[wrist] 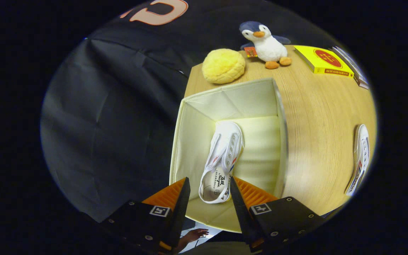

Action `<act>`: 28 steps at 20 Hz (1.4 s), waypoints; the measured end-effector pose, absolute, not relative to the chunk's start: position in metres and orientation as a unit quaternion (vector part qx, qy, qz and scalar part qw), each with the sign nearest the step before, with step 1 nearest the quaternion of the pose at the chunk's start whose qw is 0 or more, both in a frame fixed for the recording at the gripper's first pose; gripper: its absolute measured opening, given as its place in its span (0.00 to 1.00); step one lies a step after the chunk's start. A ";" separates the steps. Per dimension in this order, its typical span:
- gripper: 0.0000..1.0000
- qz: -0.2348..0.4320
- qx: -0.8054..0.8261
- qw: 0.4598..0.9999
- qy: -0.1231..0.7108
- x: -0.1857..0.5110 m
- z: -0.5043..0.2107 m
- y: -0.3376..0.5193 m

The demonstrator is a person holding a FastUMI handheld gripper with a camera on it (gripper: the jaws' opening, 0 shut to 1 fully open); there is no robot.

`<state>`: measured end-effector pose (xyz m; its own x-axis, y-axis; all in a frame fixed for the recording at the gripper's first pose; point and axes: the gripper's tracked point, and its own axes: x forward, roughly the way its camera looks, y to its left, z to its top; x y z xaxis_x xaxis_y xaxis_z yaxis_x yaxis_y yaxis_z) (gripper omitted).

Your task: Open the storage box then place both shoes into the box .Put the left shoe in first, then the right shoe, with the right side of both shoes facing outward in a uniform manner.

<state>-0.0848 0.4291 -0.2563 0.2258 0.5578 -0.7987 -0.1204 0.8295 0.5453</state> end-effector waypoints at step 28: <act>0.47 0.008 0.011 0.849 0.528 -0.132 -0.417 0.013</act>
